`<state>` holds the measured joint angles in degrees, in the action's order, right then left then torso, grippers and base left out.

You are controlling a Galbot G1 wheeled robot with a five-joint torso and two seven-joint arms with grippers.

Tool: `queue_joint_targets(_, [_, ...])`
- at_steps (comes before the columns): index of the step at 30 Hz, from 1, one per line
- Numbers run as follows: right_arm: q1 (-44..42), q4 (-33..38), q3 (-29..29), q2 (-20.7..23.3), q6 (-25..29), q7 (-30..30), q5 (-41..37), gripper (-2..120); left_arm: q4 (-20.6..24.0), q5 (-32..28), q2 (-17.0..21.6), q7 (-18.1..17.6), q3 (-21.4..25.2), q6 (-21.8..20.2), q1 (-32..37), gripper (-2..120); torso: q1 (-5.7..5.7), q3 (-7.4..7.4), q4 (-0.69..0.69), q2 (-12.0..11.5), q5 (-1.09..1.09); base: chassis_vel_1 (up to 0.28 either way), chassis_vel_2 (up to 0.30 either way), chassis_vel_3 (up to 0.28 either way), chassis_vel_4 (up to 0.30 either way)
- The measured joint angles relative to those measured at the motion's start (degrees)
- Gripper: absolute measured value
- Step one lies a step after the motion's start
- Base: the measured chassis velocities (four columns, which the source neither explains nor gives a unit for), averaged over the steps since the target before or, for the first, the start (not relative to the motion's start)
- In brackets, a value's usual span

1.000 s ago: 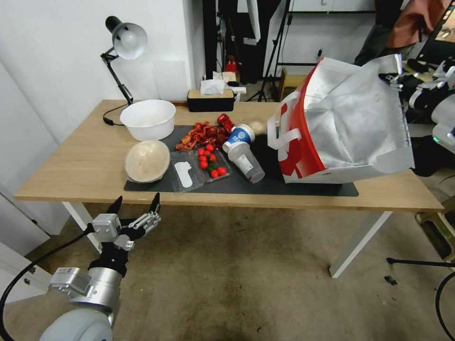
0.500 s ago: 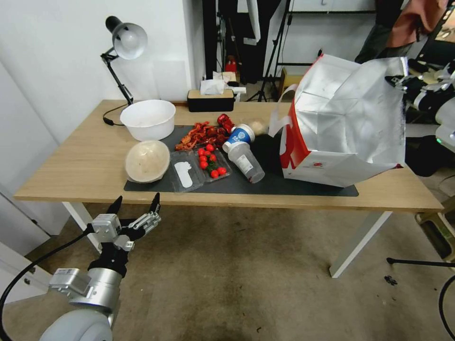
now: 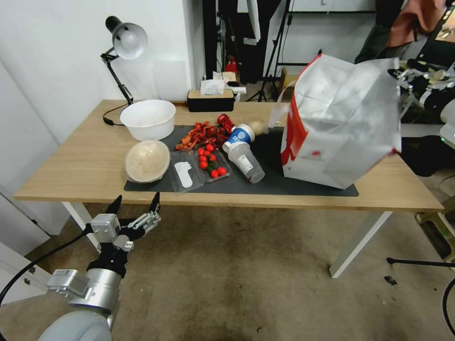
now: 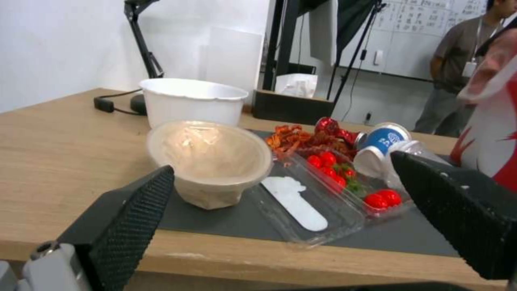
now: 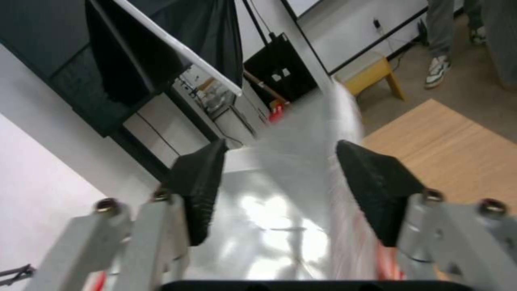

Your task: Pick up the food delivery bag from the floor and place it on the table.

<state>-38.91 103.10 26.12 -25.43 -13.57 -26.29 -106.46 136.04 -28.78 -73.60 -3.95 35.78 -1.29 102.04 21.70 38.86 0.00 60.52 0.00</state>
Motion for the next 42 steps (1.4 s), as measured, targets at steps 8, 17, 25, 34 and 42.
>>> queue_joint_targets(8, [1.4, -0.9, -1.9, -0.1, -0.4, 0.6, 1.5, 90, 0.3, 0.0, -0.1, -0.2, 0.0, 0.1, 0.1, 100, 0.0, 0.0, 0.0, 0.0, 0.0, 0.0, 0.0, 0.0, 0.0])
queue_joint_targets(17, [0.8, -0.4, -1.9, -0.3, -0.5, 0.9, 2.4, 100, 0.6, -0.6, 0.0, -0.4, 0.1, -0.1, -0.1, 100, 0.0, 0.0, 0.0, 0.0, 0.0, 0.0, 0.0, 0.0, 0.0])
queue_joint_targets(25, [-8.6, 5.2, 2.3, 1.5, 2.9, 10.7, 18.7, 100, 0.8, -0.9, 0.4, -0.4, 0.6, 0.3, -0.8, 100, 0.0, 0.0, -0.02, 0.0, -0.01, 0.0, 0.0, 0.0, 0.0])
queue_joint_targets(34, [-15.9, 13.4, 3.8, 0.9, 11.5, 18.0, 37.2, 100, 0.1, -0.6, 0.1, 1.5, 1.9, 3.5, -1.0, 100, 0.0, 0.0, 0.01, 0.0, -0.02, 0.0, 0.0, 0.0, 0.0])
queue_joint_targets(42, [-28.5, 21.6, 4.9, -3.1, 22.1, 14.6, 51.9, 100, -0.6, -0.7, -0.2, 3.7, 2.7, 6.1, -0.8, 100, 0.0, -0.01, 0.0, 0.0, 0.0, 0.0, 0.0, 0.0, 0.0])
